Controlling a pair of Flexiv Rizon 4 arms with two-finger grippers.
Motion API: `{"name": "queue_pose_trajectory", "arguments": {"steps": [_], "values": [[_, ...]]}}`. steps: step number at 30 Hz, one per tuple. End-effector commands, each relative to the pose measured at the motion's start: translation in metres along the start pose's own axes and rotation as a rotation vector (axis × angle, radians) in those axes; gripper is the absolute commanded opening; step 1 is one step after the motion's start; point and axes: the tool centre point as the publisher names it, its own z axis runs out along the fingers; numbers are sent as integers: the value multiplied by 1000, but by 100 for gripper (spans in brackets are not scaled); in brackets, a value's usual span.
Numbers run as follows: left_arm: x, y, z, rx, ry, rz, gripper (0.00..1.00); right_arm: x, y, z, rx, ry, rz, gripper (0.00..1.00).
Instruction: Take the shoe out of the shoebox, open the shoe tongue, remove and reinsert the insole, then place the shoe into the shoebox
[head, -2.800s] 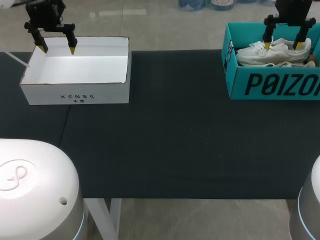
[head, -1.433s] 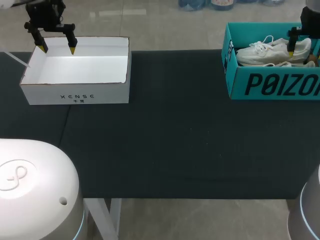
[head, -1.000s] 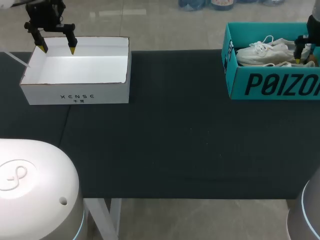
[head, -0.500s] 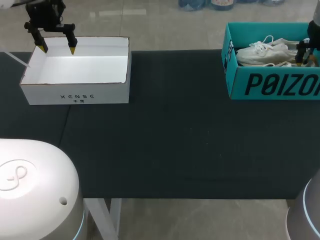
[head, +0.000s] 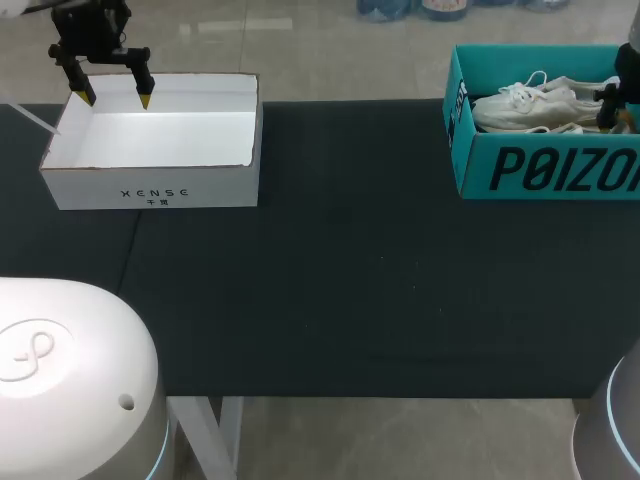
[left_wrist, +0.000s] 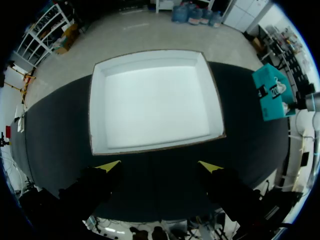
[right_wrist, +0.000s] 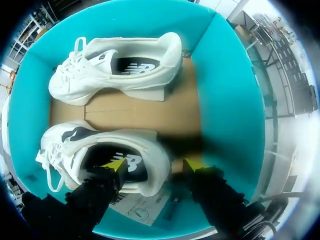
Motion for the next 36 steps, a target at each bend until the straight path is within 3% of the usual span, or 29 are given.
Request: {"name": "queue_pose_trajectory", "arguments": {"steps": [1,8,9,11,13,23,36], "values": [[0,1,0,1,-2,-1,100,1,-4,0,-5,1,-3,62],[0,1,0,1,-2,-1,100,3,-4,3,-1,-3,-5,44],[0,1,0,1,-2,-1,100,3,-4,3,-1,-4,-6,38],[0,1,0,1,-2,-1,100,4,-4,4,-1,-4,-7,11],[0,1,0,1,-2,-1,100,4,-4,3,-3,-4,-6,0],[0,1,0,1,-2,-1,100,2,-10,-9,-28,-8,11,0],[0,1,0,1,-2,-1,100,1,-12,-79,-94,-27,37,0]]}}
